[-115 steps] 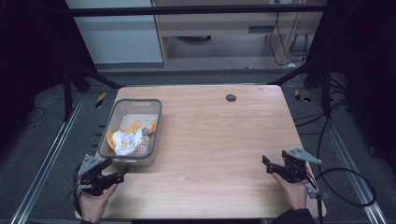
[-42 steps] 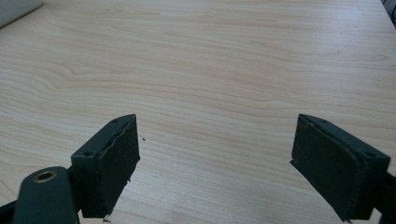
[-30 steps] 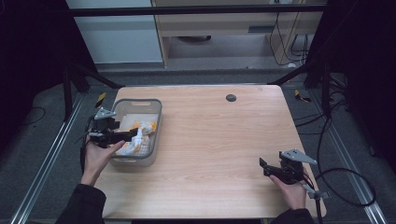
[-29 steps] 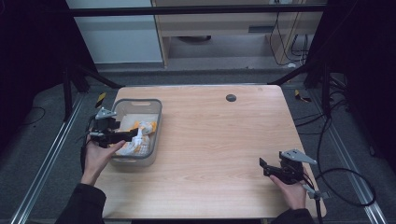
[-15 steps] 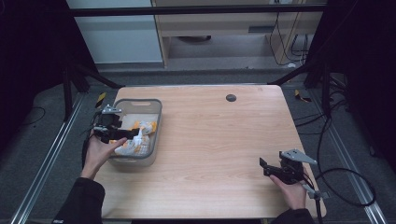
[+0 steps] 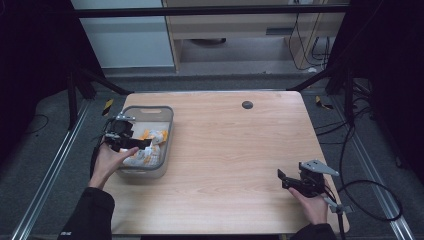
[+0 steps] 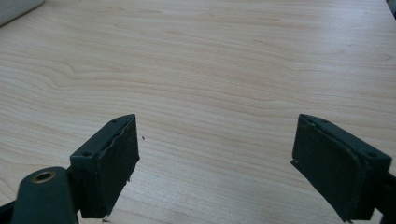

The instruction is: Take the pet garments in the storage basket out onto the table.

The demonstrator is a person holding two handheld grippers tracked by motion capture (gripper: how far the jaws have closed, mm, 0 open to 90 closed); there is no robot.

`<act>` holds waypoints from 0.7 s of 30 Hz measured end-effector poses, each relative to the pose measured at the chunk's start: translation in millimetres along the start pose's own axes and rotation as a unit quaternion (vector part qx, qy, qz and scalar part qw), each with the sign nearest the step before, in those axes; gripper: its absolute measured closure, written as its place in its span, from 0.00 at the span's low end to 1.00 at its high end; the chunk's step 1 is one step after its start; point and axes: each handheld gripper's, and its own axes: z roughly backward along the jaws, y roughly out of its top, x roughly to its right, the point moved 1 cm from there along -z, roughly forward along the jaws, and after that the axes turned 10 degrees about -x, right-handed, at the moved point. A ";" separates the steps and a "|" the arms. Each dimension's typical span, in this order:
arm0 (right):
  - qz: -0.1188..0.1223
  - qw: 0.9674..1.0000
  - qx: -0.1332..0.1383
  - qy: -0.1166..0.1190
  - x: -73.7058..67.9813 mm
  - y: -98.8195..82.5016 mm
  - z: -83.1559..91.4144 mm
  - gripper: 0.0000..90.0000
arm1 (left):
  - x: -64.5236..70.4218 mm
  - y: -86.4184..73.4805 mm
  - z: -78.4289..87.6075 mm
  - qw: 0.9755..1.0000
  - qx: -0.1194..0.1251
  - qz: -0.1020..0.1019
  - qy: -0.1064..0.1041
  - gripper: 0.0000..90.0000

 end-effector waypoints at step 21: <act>0.003 1.000 -0.008 0.004 -0.7 -0.3 -1.8 0.15 | 6.8 -0.3 -24.8 0.998 -0.057 -0.021 -0.001 0.22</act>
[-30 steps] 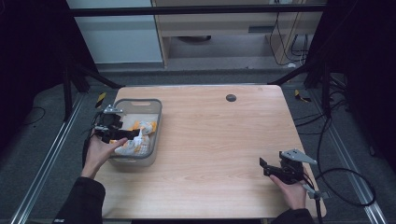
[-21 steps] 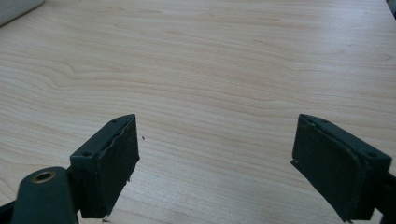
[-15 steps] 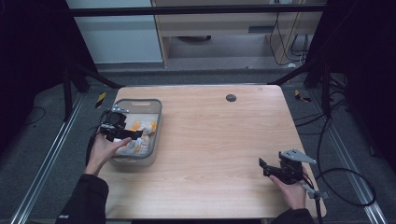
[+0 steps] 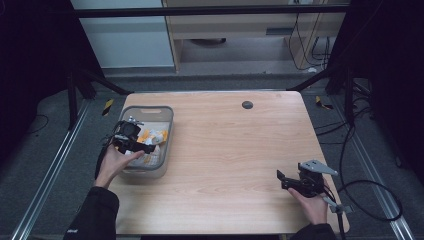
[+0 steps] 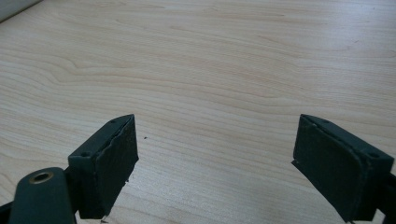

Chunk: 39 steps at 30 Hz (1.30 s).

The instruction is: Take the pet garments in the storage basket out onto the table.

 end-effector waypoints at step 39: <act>0.009 1.000 -0.008 -0.003 -0.4 -0.4 -2.1 0.14 | 0.6 -1.3 -14.1 0.999 -0.054 -0.002 0.005 0.83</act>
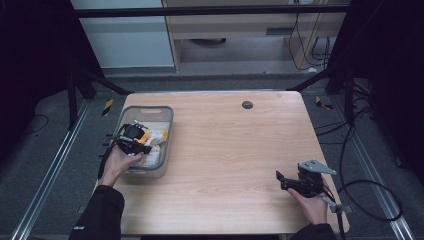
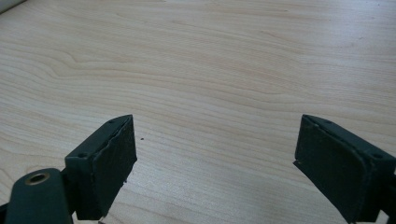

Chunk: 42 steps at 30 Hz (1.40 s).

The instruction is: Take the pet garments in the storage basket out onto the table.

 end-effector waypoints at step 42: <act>-0.001 1.000 0.000 0.001 -0.8 0.0 1.4 0.14 | -1.6 -2.3 101.0 0.996 0.090 -0.012 0.010 0.84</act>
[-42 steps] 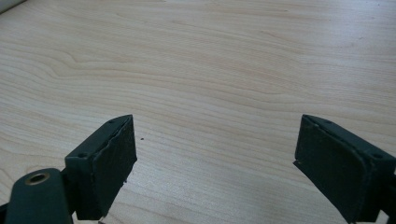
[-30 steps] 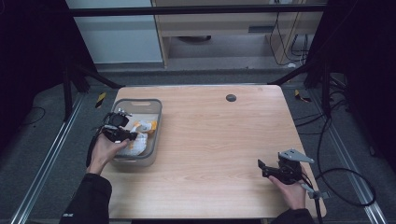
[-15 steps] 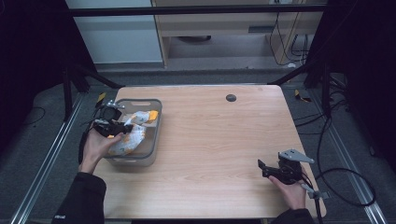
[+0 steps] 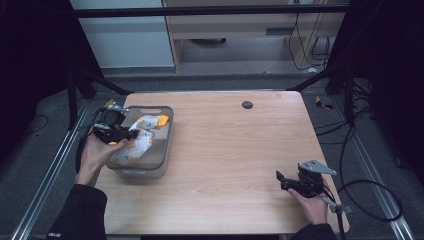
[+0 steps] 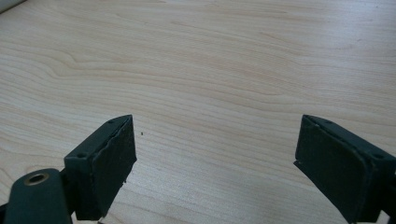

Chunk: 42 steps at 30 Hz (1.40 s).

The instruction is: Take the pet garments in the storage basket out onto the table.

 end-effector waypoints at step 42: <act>0.009 1.000 0.005 -0.003 -0.4 0.1 1.1 0.14 | 77.4 22.8 47.6 0.990 0.036 -0.131 -0.044 0.84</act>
